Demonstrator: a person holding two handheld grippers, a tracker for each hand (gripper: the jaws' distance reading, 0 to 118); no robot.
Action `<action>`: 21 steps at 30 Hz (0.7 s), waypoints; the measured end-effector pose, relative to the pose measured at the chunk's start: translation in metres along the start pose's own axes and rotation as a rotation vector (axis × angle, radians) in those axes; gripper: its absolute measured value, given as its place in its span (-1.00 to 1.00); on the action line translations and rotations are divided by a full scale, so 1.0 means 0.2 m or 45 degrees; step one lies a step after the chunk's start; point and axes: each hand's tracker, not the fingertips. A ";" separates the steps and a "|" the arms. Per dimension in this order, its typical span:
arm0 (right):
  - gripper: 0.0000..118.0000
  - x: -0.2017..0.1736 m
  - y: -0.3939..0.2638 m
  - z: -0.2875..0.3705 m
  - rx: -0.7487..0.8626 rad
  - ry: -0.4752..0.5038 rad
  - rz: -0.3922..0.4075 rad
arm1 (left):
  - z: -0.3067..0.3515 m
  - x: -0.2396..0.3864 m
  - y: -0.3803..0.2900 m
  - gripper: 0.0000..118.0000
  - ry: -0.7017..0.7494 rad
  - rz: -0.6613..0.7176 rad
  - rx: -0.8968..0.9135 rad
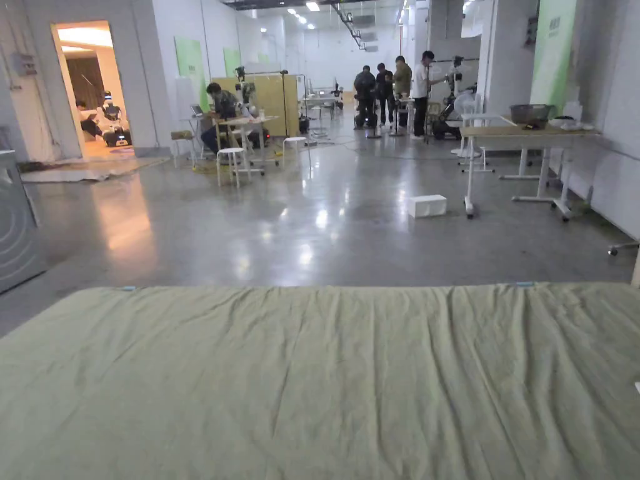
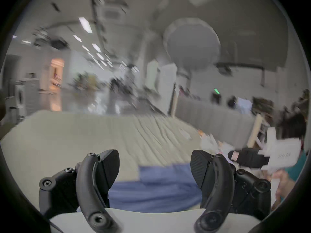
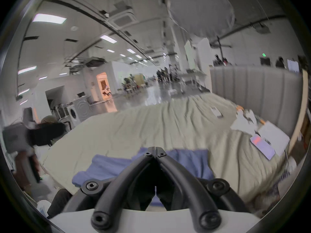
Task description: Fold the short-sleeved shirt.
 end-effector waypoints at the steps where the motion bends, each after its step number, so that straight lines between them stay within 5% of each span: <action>1: -1.00 -0.04 0.03 -0.02 0.017 0.031 0.023 | 0.10 -0.03 0.06 0.49 0.040 0.010 0.056; 6: -1.00 -0.21 0.16 -0.01 0.074 0.109 0.050 | 0.37 -0.10 0.20 0.29 0.293 -0.225 0.113; 7: -1.00 -0.23 0.18 0.01 0.106 0.139 0.060 | 0.41 -0.11 0.22 0.10 0.364 -0.246 0.100; 10: -1.00 -0.23 0.20 0.06 0.129 0.173 0.054 | 0.48 -0.10 0.19 -0.91 0.462 -0.193 0.173; 21: -1.00 -0.16 0.18 0.14 0.123 0.063 0.052 | 0.62 -0.03 0.13 -1.00 0.500 -0.194 0.120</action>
